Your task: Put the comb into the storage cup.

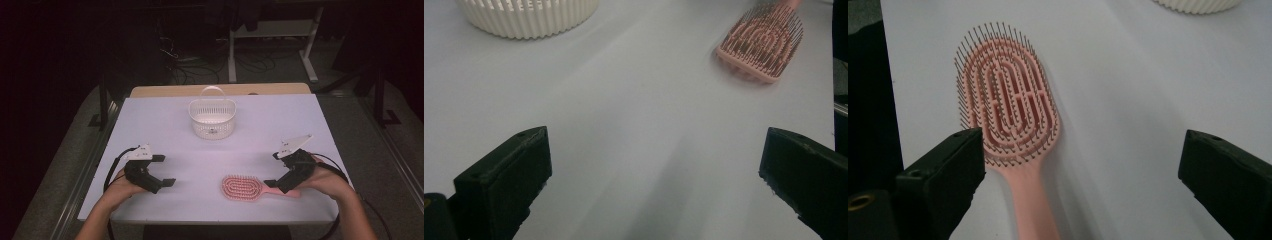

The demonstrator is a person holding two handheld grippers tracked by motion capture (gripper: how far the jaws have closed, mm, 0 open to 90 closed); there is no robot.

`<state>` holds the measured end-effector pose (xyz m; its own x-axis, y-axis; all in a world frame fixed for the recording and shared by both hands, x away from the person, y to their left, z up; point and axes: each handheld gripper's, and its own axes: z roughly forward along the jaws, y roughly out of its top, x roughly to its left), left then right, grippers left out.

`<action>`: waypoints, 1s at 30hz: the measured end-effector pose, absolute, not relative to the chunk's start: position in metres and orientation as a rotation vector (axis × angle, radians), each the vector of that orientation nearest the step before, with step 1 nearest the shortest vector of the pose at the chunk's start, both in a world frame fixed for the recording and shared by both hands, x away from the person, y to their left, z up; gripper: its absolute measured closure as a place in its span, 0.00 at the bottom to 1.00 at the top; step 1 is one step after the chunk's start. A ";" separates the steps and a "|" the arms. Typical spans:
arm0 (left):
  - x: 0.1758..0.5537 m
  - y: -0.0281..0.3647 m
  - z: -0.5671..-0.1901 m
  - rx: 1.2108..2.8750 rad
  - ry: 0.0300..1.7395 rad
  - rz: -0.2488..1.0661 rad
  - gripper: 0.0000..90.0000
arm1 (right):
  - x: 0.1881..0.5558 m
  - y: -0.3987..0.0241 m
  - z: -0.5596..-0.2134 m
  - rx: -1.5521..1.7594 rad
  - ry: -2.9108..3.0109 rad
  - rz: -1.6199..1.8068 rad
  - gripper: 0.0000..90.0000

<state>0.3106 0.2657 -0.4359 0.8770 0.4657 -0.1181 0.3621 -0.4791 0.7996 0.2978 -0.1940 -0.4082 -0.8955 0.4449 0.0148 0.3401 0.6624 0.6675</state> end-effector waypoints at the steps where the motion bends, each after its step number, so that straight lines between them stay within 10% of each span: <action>1: 0.310 0.265 -0.436 2.121 0.596 0.142 0.00 | 0.297 -0.194 -0.409 0.649 2.729 1.043 0.06; 30: 0.311 0.266 -0.436 2.123 0.595 0.142 0.00 | 0.290 -0.190 -0.430 0.581 2.880 0.921 0.34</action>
